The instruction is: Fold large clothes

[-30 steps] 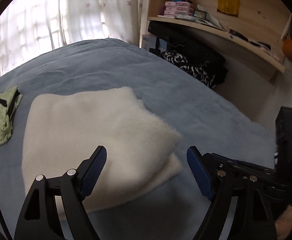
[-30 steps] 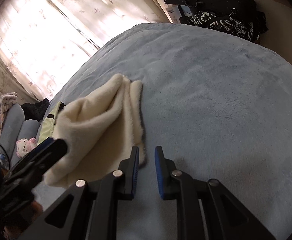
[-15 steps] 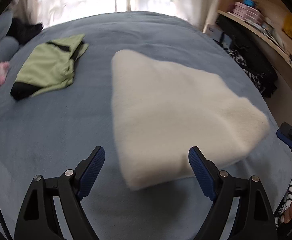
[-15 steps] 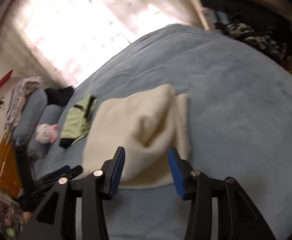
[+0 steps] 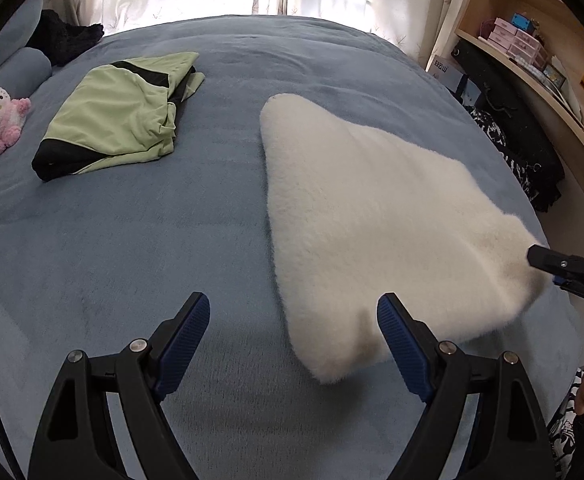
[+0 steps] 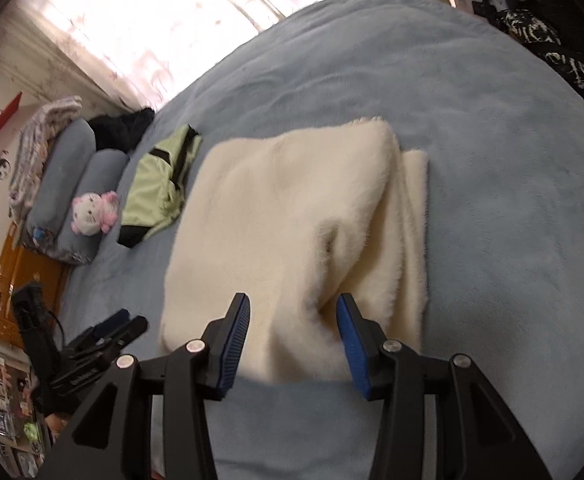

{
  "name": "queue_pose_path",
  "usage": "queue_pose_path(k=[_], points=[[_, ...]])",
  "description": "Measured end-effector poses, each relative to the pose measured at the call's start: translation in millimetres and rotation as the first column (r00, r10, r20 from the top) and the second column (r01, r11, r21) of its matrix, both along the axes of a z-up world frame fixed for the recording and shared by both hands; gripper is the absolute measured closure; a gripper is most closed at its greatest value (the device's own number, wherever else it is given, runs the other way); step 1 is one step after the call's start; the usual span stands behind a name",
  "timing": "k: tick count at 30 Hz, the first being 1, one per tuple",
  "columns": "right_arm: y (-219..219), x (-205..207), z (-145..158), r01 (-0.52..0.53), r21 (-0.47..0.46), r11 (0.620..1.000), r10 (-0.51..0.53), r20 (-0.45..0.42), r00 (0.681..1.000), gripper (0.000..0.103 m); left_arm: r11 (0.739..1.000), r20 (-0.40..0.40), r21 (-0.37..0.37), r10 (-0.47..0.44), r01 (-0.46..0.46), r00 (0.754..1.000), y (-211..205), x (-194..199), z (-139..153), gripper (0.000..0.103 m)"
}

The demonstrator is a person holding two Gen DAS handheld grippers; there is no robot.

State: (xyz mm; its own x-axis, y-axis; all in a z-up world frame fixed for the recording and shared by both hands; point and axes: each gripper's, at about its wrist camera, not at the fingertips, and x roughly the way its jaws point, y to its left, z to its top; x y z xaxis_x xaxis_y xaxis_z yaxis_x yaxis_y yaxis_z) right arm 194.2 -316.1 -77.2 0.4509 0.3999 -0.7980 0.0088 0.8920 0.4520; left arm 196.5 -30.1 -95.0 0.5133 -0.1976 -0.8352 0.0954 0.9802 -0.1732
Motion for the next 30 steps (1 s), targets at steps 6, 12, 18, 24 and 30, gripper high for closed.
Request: queue_pose_path(k=[6,12,18,24,30], points=[[14,18,-18,-0.064,-0.1,0.993,0.062,-0.023,0.998,0.085,0.999,0.033,0.028,-0.041,0.041,0.999,-13,20,-9,0.019],[15,3,3,-0.079,-0.175,0.981,0.097,0.097,0.991,0.09,0.994,-0.023,-0.013,-0.104,0.104,0.994,-29,36,-24,0.046],[-5,-37,-25,-0.014,-0.201,0.98,0.039,0.12,0.992,0.094,0.989,-0.01,-0.073,-0.13,0.129,0.991,-36,26,-39,0.046],[-19,-38,-78,0.058,-0.119,0.991,-0.05,0.07,0.996,0.094,0.985,0.098,0.095,-0.15,0.141,0.984,-64,6,-54,0.04],[-33,-28,-52,0.053,-0.024,0.998,-0.052,0.014,0.999,0.083,0.983,0.077,0.049,-0.181,0.178,0.98,-61,6,-50,0.026]])
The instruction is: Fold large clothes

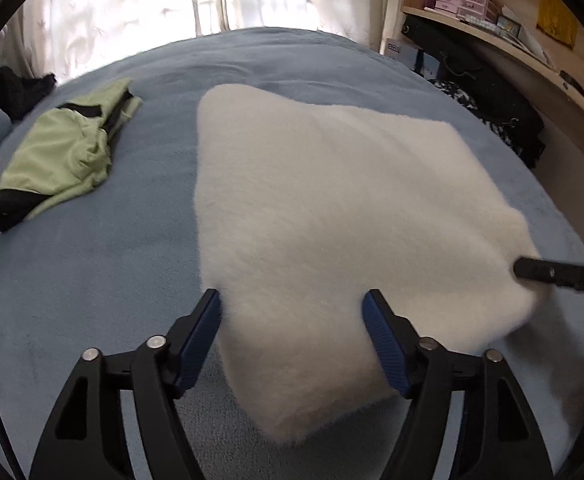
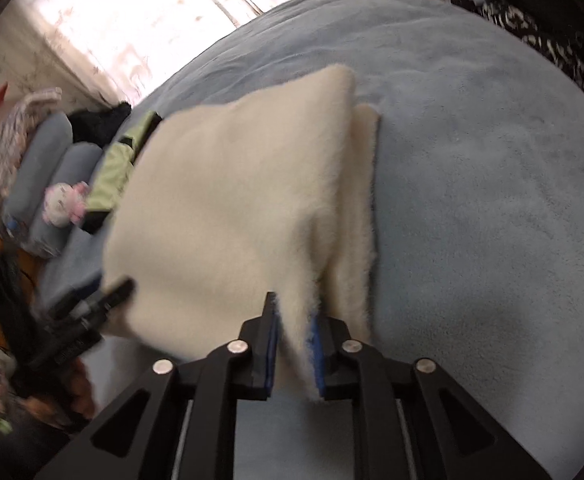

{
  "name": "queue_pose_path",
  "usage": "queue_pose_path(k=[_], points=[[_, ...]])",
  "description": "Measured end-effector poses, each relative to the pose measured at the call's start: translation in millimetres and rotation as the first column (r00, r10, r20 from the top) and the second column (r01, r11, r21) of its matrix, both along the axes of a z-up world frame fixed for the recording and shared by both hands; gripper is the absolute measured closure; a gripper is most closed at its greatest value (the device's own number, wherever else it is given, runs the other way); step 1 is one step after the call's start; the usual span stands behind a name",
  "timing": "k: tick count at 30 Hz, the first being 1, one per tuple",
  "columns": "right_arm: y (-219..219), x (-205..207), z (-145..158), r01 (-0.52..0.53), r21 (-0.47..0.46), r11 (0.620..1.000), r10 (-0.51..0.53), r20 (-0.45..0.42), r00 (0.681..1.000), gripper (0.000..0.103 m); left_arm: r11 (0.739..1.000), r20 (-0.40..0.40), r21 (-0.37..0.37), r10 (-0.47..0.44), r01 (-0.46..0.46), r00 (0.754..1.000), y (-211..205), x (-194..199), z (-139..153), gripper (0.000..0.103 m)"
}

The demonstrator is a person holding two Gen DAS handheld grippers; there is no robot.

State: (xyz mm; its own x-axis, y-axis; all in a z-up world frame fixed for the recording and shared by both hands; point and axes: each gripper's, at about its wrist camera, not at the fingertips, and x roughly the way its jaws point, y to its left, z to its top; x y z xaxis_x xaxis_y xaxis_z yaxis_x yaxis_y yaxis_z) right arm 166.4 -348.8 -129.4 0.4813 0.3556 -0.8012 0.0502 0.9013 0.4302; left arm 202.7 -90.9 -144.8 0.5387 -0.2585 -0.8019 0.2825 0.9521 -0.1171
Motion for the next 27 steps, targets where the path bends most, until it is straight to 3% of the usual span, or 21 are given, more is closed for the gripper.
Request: queue_pose_path(k=[1,3,4,10,14,17,21,23,27], points=[[-5,3,6,0.006,0.033,0.999,-0.006,0.005,1.0,0.078,0.999,-0.026,-0.029,-0.015,0.014,1.0,3,4,2,0.026],[-17,15,20,0.035,0.072,0.997,-0.038,0.041,0.998,0.058,0.995,-0.062,-0.102,-0.03,0.023,0.998,15,13,7,0.025],[-21,22,25,0.05,0.065,0.997,-0.053,0.055,0.997,0.056,0.991,-0.069,-0.134,-0.027,0.018,0.997,21,19,10,0.025],[-26,99,16,0.086,0.02,0.996,-0.087,0.037,0.996,0.055,0.974,-0.136,-0.208,0.058,-0.086,0.989,55,79,9,0.025],[-32,134,-4,0.101,0.025,0.995,-0.102,0.011,0.995,0.055,0.956,-0.224,-0.277,0.031,-0.094,0.974,60,119,-2,0.025],[-28,148,-14,0.061,0.015,0.998,-0.061,0.016,0.998,0.075,0.952,-0.244,-0.297,0.0,-0.075,0.97,56,137,-12,0.023],[-27,145,-8,0.045,-0.048,0.998,-0.042,0.077,0.996,0.09,0.955,-0.245,-0.288,-0.007,-0.066,0.97,44,144,-17,0.023],[-29,133,3,0.061,-0.078,0.995,-0.049,0.148,0.988,0.092,0.962,-0.212,-0.268,-0.008,-0.05,0.977,37,140,-15,0.023],[-41,138,-30,0.097,-0.034,0.995,-0.095,0.058,0.994,0.087,0.965,-0.178,-0.254,0.015,-0.061,0.984,30,139,-21,0.017]])
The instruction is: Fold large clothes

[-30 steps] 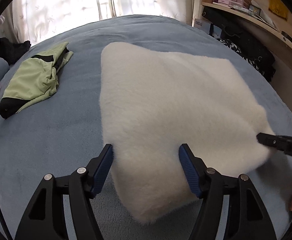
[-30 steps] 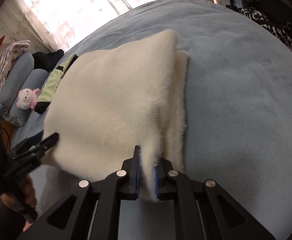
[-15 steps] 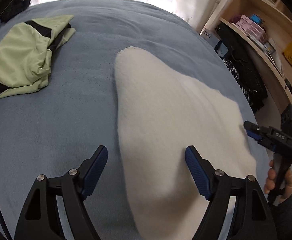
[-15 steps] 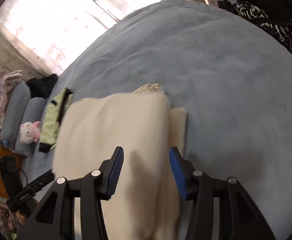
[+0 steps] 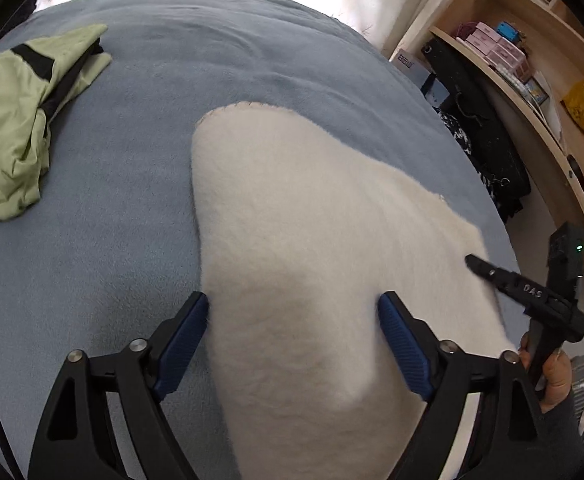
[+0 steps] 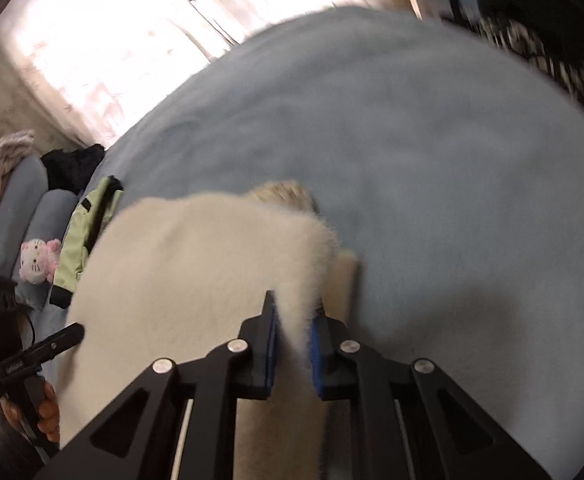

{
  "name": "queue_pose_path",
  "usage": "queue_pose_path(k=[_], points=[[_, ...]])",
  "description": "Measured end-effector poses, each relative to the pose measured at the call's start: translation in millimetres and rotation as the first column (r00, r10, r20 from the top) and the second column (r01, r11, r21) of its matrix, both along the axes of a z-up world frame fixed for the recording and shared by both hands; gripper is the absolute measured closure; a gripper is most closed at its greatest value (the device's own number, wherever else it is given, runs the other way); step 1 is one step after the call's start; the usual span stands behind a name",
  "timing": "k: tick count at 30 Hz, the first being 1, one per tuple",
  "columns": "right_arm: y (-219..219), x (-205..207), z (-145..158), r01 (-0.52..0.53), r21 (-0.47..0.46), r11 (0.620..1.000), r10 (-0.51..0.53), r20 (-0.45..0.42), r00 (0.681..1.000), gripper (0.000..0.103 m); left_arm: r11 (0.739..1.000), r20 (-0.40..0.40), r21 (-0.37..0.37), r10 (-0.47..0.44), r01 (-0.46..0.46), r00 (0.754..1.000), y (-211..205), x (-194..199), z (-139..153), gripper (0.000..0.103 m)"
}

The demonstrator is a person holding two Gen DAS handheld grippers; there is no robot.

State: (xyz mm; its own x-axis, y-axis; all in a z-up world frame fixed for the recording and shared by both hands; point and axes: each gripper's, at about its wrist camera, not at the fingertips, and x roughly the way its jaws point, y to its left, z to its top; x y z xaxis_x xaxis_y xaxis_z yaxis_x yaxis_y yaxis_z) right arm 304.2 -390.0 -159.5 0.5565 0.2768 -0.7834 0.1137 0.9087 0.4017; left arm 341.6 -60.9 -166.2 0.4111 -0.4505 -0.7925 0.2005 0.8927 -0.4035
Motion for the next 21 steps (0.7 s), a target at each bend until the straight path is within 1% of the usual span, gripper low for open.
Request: queue_pose_path(k=[1,2,3,5,6,7,8,9,10,11,12,13,15,17,18,19,20,21], points=[[-1,1,1,0.01,0.011,1.0,-0.01,-0.003,1.0,0.087,1.0,-0.009,-0.007,0.008,-0.009,1.0,2,1,0,0.017],[0,2,4,0.021,0.016,1.0,-0.021,-0.006,1.0,0.083,1.0,-0.024,-0.011,0.015,-0.015,1.0,3,2,1,0.018],[2,1,11,0.031,-0.001,1.0,-0.031,-0.019,0.999,0.078,1.0,-0.034,-0.009,0.023,-0.024,0.999,6,1,4,0.02],[11,-5,26,0.039,-0.082,0.996,-0.041,-0.023,0.999,0.077,0.999,-0.007,0.013,0.042,-0.042,0.999,11,-6,14,0.021],[18,-13,37,0.046,-0.147,0.988,-0.048,-0.004,0.999,0.077,0.999,0.033,0.028,0.041,-0.042,0.999,12,-14,24,0.022],[24,-22,45,0.054,-0.189,0.98,-0.051,0.021,0.998,0.077,0.999,0.063,0.037,0.032,-0.035,0.998,11,-22,31,0.023],[31,-31,53,0.056,-0.211,0.976,-0.045,0.053,0.998,0.077,0.999,0.089,0.048,0.016,-0.02,0.996,11,-31,37,0.03],[41,-44,61,0.037,-0.204,0.978,-0.019,0.09,0.996,0.077,0.998,0.111,0.057,-0.013,0.007,0.994,9,-43,43,0.043],[50,-53,65,0.011,-0.185,0.983,0.009,0.106,0.994,0.077,0.997,0.119,0.065,-0.044,0.036,0.992,5,-53,46,0.051],[61,-63,67,-0.023,-0.167,0.986,0.042,0.113,0.993,0.077,0.995,0.116,0.072,-0.071,0.063,0.991,1,-63,47,0.064],[75,-73,67,-0.063,-0.155,0.986,0.081,0.114,0.99,0.077,0.994,0.105,0.068,-0.091,0.084,0.99,-2,-73,46,0.07],[85,-80,66,-0.09,-0.147,0.985,0.107,0.113,0.988,0.077,0.994,0.106,0.064,-0.097,0.09,0.99,-4,-84,45,0.07],[109,-96,57,-0.155,-0.123,0.98,0.168,0.096,0.981,0.077,0.992,0.139,0.08,-0.108,0.097,0.984,-7,-103,46,0.07],[124,-109,47,-0.195,-0.13,0.972,0.206,0.078,0.975,0.077,0.989,0.126,0.064,-0.142,0.135,0.982,-10,-117,44,0.073],[130,-116,40,-0.206,-0.161,0.965,0.219,0.067,0.974,0.077,0.987,0.11,0.06,-0.157,0.151,0.981,-11,-122,40,0.074],[132,-119,36,-0.205,-0.187,0.961,0.219,0.059,0.974,0.077,0.985,0.104,0.072,-0.163,0.156,0.981,-11,-128,36,0.074],[130,-123,32,-0.194,-0.215,0.957,0.21,0.054,0.976,0.077,0.982,0.115,0.104,-0.167,0.156,0.979,-10,-132,32,0.075],[124,-125,28,-0.172,-0.249,0.953,0.19,0.052,0.98,0.079,0.98,0.122,0.125,-0.168,0.152,0.978,-9,-134,28,0.08]])
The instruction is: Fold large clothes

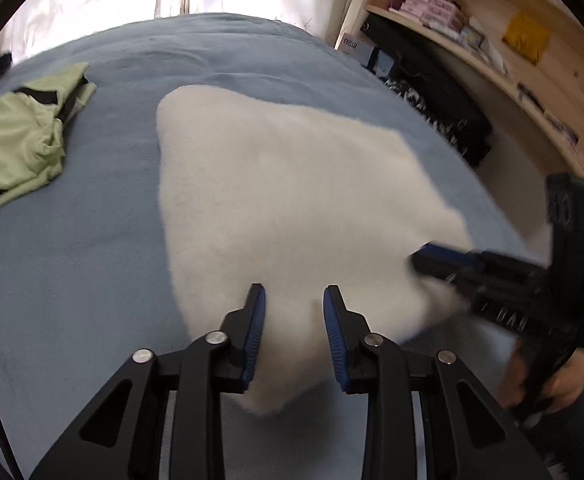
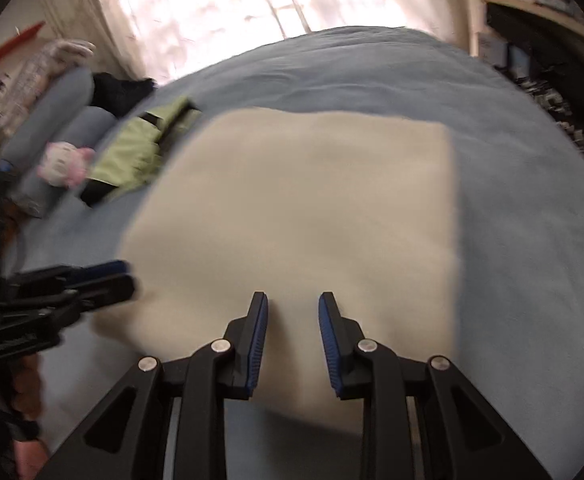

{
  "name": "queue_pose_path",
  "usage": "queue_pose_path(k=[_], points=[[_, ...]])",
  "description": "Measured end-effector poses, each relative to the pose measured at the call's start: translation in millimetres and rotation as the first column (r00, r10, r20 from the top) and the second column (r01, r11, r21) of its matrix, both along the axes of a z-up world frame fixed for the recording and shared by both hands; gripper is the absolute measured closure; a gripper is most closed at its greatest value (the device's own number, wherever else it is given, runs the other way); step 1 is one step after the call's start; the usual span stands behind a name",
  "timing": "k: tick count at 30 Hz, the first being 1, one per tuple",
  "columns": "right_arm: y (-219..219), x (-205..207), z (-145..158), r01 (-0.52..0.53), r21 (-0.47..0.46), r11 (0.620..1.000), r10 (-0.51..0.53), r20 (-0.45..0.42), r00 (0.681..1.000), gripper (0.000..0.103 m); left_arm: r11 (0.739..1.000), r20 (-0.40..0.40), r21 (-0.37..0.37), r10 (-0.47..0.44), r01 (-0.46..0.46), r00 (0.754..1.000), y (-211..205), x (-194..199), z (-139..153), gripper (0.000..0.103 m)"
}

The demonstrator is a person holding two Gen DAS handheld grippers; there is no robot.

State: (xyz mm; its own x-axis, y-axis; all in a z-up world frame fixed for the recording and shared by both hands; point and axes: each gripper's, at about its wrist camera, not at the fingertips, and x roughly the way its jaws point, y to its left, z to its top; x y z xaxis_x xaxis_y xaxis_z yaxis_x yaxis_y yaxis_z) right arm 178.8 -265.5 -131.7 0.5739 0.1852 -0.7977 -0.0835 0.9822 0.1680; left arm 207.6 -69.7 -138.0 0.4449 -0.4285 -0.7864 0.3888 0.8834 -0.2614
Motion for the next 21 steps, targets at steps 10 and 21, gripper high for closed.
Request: queue_pose_path(k=[10,21], points=[[-39,-15,0,0.063,-0.026,0.998,-0.063,0.006,0.998,0.103,0.997,-0.004,-0.034,0.065,-0.065,0.998,13,0,-6,0.094],[-54,-26,-4,0.223,0.132,0.966,-0.218,-0.052,0.975,0.1,0.975,-0.06,-0.103,0.192,-0.198,0.98,20,-6,-2,0.084]])
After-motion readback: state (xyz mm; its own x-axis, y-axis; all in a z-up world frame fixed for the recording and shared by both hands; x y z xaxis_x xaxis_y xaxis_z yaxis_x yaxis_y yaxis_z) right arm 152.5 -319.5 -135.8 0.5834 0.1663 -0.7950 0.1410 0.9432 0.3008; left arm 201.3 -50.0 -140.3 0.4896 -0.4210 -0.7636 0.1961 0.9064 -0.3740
